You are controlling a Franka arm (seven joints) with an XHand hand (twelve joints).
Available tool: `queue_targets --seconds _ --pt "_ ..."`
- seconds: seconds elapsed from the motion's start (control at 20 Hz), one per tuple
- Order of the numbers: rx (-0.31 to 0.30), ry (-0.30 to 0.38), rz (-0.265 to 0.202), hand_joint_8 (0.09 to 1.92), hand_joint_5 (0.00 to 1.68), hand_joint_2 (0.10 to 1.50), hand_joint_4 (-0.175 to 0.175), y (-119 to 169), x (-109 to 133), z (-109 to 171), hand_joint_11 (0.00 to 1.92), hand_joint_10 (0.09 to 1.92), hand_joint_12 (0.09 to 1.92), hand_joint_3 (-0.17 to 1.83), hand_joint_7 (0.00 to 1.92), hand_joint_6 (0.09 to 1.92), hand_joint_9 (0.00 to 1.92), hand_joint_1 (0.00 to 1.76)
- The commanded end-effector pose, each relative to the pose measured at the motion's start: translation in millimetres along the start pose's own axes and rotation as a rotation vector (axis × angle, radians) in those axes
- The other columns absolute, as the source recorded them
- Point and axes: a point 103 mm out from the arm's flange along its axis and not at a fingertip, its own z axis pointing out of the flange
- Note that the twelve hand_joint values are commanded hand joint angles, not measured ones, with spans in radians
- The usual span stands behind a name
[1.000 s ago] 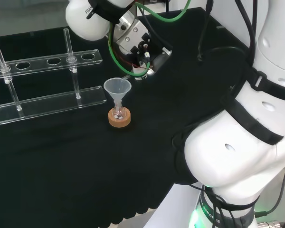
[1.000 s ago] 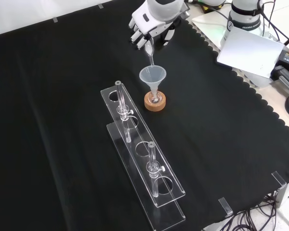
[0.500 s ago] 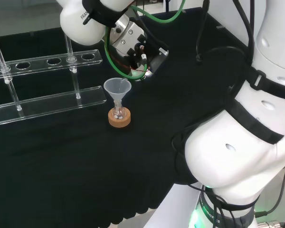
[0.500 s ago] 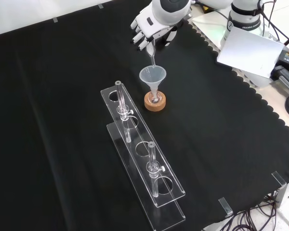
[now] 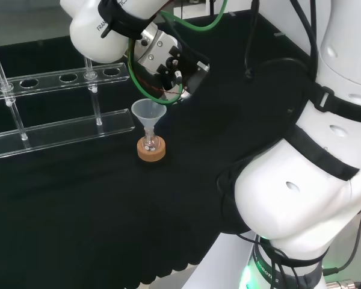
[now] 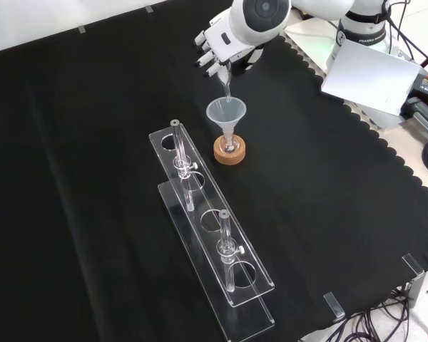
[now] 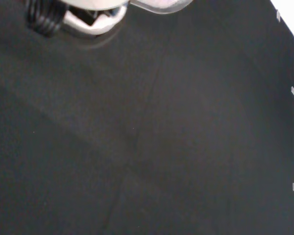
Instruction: Pour all the NaCl from the weighing funnel into the round-bottom flask.
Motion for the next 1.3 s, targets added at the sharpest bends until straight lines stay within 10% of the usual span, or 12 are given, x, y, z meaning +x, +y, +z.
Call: queue_targets --seconds 0.05,1.3 --pt "-0.001 -0.023 -0.002 0.68 1.28 0.73 0.175 0.3 2.1 -1.2 1.08 0.14 0.86 0.51 0.81 0.60 1.31 1.11" --pt "0.001 -0.140 0.002 0.67 1.28 0.73 0.175 6.4 4.2 -7.9 1.07 0.13 0.86 0.51 0.81 0.60 1.31 1.11"
